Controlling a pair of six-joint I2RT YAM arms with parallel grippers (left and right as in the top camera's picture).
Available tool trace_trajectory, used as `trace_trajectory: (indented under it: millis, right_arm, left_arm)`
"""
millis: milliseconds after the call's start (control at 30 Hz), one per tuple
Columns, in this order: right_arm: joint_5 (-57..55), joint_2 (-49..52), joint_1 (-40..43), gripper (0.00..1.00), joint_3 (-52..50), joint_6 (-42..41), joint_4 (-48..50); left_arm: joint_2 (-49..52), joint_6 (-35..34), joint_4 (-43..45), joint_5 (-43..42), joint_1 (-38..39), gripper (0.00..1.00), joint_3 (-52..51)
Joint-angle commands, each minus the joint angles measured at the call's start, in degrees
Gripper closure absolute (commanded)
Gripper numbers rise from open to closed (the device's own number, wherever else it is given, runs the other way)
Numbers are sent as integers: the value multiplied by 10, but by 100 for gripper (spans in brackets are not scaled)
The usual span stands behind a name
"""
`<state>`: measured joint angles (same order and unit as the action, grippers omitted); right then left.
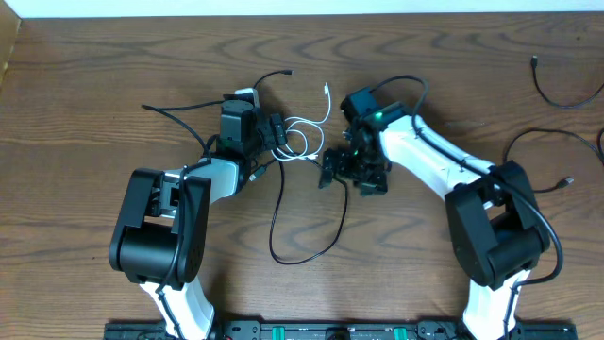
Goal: Untangle cables
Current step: 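Grasp a black cable near the left gripper with the right gripper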
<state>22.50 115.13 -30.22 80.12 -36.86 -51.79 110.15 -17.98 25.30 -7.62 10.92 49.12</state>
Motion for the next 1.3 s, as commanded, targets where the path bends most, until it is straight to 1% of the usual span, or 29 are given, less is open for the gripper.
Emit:
trace_trajectory:
  millis: [0, 67, 167, 233, 367, 533, 633, 667, 733, 900, 967, 1067, 1100, 1133, 1200, 1233, 1267]
  right_arm:
    - [-12, 3, -27, 22, -3, -37, 2]
    - [-23, 3, -37, 36, -3, -50, 5]
    - [-26, 3, -47, 47, -3, -55, 9]
    - [-27, 3, -52, 56, -3, -58, 9]
    - [-29, 3, -59, 61, -3, -58, 8]
    - [-31, 3, -66, 59, -3, -59, 8]
    - [-31, 3, -74, 53, -5, -60, 8]
    - [-31, 3, -78, 49, -7, -60, 8]
    - [-32, 3, -86, 46, -12, -66, 8]
    - [-37, 3, -103, 44, -42, -103, 34]
    - [-37, 3, -107, 47, -58, -114, 51]
    - [-34, 3, -108, 59, -71, -116, 63]
    - [-35, 3, -107, 66, -72, -116, 62]
    - [-35, 3, -107, 71, -72, -116, 62]
    - [-36, 3, -106, 92, -72, -116, 62]
    - [-40, 3, -106, 99, -72, -116, 62]
    - [-46, 2, -106, 99, -72, -116, 61]
  left_arm:
    - [2, 1, -11, -9, -2, 11, -1]
    - [2, 1, -11, -9, -2, 10, -1]
    - [2, 1, -11, -9, -2, 11, -1]
    - [2, 1, -11, -9, -2, 10, -1]
    - [2, 1, -11, -9, -2, 11, -1]
    - [2, 1, -11, -9, -2, 10, -1]
    - [2, 1, -11, -9, -2, 11, -1]
    - [2, 1, -11, -9, -2, 11, -1]
    - [2, 1, -11, -9, -2, 11, -1]
    - [2, 1, -11, -9, -2, 11, -1]
    - [2, 1, -11, -9, -2, 10, -1]
    - [2, 1, -11, -9, -2, 10, -1]
    - [2, 1, -11, -9, -2, 10, -1]
    - [2, 1, -11, -9, -2, 11, -1]
    - [2, 1, -11, -9, -2, 11, -1]
    - [2, 1, -11, -9, -2, 11, -1]
    - [2, 1, -11, -9, -2, 10, -1]
